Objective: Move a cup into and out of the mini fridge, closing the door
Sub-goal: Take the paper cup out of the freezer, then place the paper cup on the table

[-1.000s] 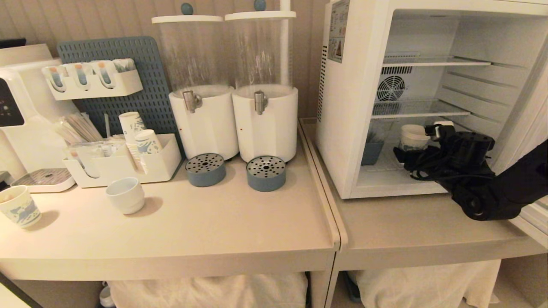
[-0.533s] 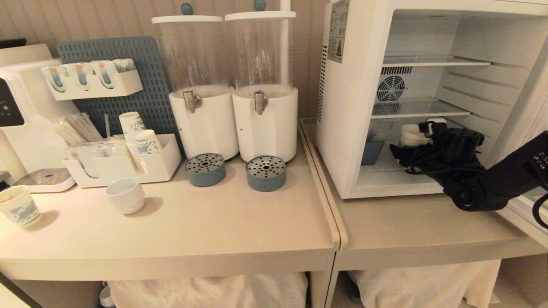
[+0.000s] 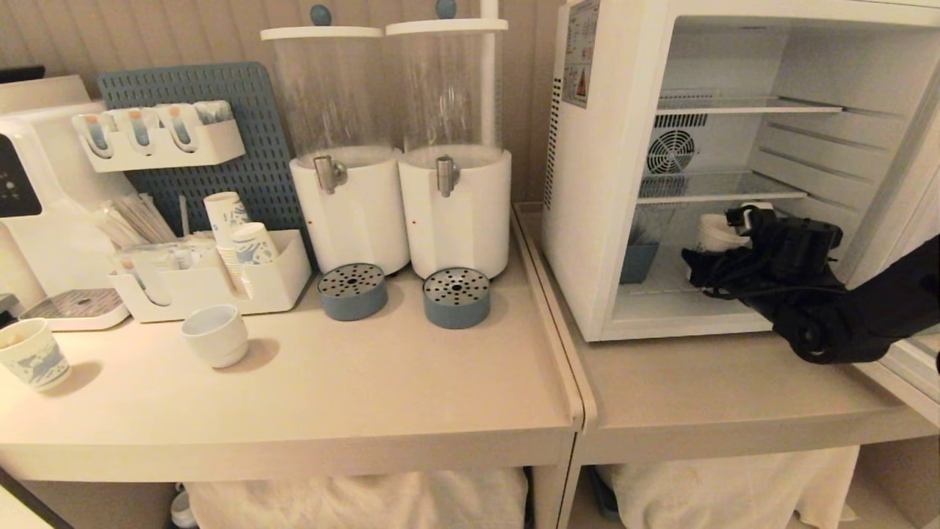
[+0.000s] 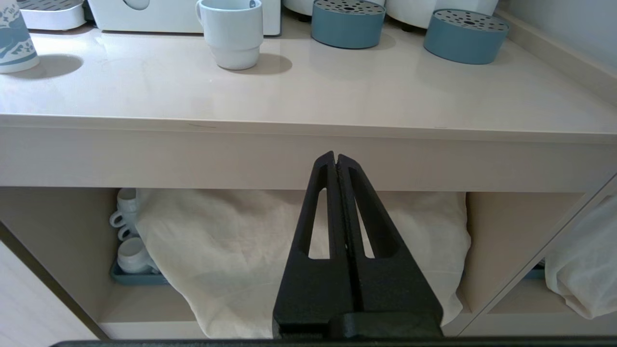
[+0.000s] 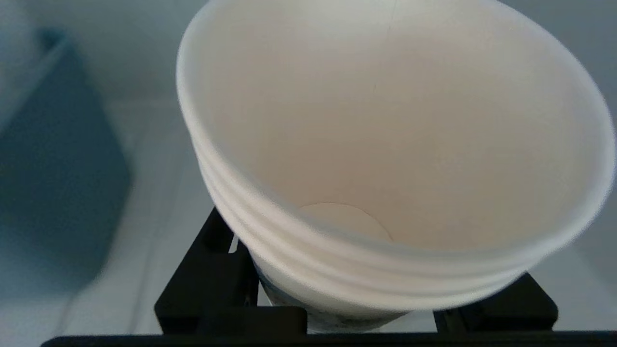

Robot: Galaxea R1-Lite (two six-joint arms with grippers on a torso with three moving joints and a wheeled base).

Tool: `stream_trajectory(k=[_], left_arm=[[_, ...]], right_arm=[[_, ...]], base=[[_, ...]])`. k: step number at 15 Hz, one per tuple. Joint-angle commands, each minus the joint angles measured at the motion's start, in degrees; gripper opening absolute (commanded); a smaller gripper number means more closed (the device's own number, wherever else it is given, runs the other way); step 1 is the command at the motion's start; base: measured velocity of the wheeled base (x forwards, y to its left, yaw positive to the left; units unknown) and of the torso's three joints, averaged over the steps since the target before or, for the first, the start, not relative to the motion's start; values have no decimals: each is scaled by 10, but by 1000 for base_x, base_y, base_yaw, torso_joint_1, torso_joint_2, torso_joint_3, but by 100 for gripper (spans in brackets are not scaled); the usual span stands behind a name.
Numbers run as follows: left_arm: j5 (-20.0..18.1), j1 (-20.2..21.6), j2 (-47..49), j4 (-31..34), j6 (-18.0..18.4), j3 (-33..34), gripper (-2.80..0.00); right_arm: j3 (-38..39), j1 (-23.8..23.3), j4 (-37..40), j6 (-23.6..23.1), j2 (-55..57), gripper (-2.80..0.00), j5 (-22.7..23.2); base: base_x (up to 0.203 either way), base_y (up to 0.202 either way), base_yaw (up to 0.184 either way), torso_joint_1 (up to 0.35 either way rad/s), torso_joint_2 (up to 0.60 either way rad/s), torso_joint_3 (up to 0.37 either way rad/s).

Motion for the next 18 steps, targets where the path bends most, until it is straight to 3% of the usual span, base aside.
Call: stream_trajectory(k=[1, 9, 14, 18], left_arm=[[0, 0, -2, 0, 0, 23, -280], [0, 0, -2, 0, 0, 23, -280], [1, 0, -2, 0, -5, 23, -280], [1, 0, -2, 0, -6, 23, -280]], right_arm=[[38, 0, -1, 3, -54, -280, 12], [265, 1, 37, 22, -361, -280, 101], [300, 1, 294, 67, -696, -280, 219], [302, 3, 532, 85, -952, -280, 279]], base=[[0, 0, 0, 0, 0, 0], [0, 0, 0, 0, 0, 0], [0, 0, 0, 0, 0, 0], [0, 0, 0, 0, 0, 0]])
